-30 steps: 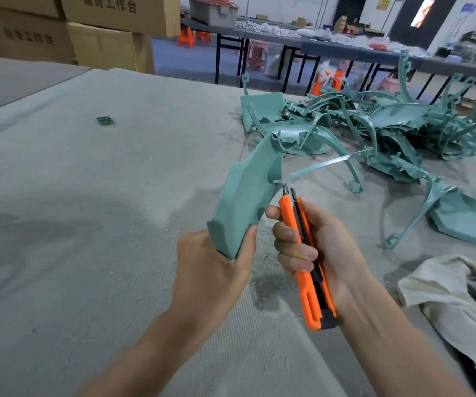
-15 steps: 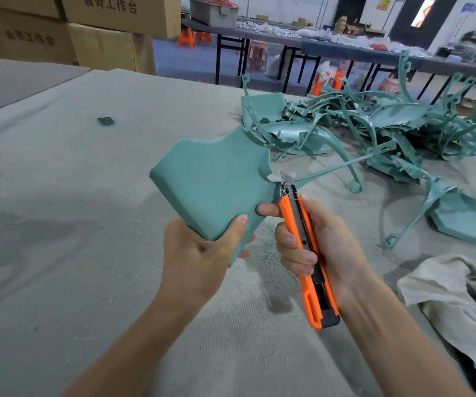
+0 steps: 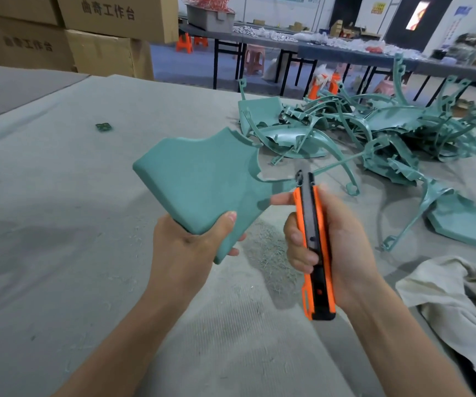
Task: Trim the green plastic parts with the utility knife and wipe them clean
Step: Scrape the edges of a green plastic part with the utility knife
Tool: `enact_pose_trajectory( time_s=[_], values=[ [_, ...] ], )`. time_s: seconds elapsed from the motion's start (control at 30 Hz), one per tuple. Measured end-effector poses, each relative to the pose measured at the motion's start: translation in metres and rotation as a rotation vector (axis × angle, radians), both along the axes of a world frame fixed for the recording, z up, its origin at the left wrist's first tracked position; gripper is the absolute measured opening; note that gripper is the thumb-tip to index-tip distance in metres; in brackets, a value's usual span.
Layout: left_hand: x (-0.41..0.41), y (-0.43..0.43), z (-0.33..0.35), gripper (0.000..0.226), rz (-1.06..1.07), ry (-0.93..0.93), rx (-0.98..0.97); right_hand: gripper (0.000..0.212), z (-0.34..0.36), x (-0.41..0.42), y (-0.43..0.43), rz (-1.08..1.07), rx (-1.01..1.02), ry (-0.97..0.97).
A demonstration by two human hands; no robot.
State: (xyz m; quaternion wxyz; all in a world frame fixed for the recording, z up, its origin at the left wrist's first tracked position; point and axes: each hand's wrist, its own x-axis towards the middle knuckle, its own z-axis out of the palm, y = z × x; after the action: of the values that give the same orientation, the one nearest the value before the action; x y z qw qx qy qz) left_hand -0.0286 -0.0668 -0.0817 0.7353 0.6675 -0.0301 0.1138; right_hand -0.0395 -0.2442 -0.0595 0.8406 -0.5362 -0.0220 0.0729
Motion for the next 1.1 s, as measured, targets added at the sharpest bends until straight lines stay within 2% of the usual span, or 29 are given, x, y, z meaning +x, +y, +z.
enact_pose_trajectory(
  time_s=[0.1,0.13,0.2,0.3,0.57,1.0,1.03,1.1],
  values=[
    [-0.001,0.0,-0.001,0.009,-0.01,0.008,0.095,0.046,0.001,0.002,-0.001,-0.262,-0.236,-0.116],
    [-0.002,0.0,0.0,0.01,-0.022,0.016,0.11,0.037,0.001,0.003,-0.003,-0.328,-0.308,-0.143],
    [-0.004,-0.002,0.0,0.012,-0.057,0.025,0.12,0.018,-0.001,0.003,-0.005,-0.39,-0.411,-0.176],
    [-0.005,-0.004,0.001,0.013,-0.098,0.045,0.137,0.011,-0.004,0.005,-0.005,-0.389,-0.501,-0.168],
    [-0.006,-0.007,0.005,0.012,-0.152,0.076,0.068,0.011,-0.007,0.006,-0.006,-0.477,-0.568,-0.269],
    [-0.004,-0.005,0.004,0.012,-0.158,0.091,0.023,0.014,-0.004,0.004,-0.012,-0.522,-0.434,-0.281],
    [-0.003,-0.004,0.004,0.011,-0.13,0.085,0.024,0.014,-0.003,0.004,-0.013,-0.54,-0.463,-0.292],
    [-0.002,-0.003,0.003,0.008,-0.059,0.064,0.042,0.013,-0.004,0.005,-0.016,-0.57,-0.684,-0.321]
  ],
)
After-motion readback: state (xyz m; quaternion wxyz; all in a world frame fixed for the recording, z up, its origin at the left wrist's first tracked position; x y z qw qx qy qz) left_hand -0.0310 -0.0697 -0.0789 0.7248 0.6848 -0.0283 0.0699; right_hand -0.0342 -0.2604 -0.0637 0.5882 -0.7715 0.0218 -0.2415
